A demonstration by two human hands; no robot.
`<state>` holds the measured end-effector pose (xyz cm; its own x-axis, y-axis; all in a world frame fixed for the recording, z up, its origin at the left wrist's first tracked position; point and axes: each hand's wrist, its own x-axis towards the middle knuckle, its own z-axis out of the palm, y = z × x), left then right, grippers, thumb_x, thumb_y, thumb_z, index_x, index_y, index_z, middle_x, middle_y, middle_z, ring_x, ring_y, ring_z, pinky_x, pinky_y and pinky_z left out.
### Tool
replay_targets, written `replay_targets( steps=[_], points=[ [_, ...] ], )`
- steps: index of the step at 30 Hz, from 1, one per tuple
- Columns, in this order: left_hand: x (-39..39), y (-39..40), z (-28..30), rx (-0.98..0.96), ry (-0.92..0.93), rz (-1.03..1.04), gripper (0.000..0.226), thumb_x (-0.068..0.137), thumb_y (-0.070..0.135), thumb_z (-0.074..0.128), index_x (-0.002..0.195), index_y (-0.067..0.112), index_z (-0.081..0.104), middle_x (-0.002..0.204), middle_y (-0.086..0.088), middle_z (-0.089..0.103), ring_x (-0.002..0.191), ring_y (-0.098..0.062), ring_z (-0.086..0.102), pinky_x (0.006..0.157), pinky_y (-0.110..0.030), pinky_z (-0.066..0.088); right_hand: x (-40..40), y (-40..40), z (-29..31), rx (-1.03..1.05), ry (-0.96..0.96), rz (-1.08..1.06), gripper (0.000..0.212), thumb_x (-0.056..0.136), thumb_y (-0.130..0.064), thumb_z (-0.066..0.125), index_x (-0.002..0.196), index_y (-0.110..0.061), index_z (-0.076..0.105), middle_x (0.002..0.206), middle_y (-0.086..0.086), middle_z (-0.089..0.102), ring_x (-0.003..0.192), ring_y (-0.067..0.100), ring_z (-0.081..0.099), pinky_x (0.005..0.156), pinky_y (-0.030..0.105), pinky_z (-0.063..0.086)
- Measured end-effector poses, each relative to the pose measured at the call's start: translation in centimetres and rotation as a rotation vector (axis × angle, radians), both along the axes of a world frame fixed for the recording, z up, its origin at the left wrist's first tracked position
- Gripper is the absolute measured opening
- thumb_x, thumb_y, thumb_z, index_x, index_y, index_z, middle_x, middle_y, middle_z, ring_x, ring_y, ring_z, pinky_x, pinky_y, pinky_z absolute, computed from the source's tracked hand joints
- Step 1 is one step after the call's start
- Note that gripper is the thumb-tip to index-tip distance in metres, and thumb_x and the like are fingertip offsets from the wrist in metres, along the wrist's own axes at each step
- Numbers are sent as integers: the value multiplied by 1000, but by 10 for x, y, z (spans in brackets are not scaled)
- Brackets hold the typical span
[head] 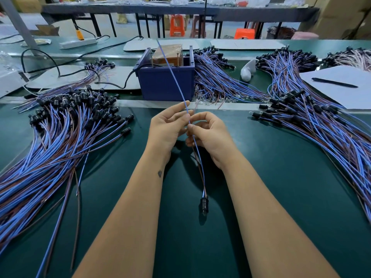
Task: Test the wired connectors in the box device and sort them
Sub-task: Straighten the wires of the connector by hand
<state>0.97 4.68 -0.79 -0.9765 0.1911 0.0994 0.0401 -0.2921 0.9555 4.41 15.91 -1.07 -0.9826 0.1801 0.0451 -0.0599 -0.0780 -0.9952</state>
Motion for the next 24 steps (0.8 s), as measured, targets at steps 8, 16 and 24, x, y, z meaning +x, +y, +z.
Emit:
replay_targets(
  steps=[8,16,24],
  points=[
    [-1,2,-2,-3,-33,53,30,86,-8,66,101,18,71,79,3,67,70,-16,61,62,-27,52,2,-4,-1,63,35,3,19,95,4,53,86,-11,59,66,1,61,50,11,60,55,26,57],
    [-4,-5,-4,-208,-11,232,14,97,23,59,96,20,73,66,7,69,54,-7,61,54,-20,50,1,-1,1,44,39,-145,12,95,-3,54,92,-13,61,70,4,61,51,12,57,52,25,52],
    [-5,-10,-5,-315,59,383,20,101,29,51,106,23,68,50,4,61,46,-10,55,57,-28,49,-2,0,-1,43,8,-223,15,93,-7,53,91,-15,66,56,-3,58,39,10,47,43,22,44]
  ],
)
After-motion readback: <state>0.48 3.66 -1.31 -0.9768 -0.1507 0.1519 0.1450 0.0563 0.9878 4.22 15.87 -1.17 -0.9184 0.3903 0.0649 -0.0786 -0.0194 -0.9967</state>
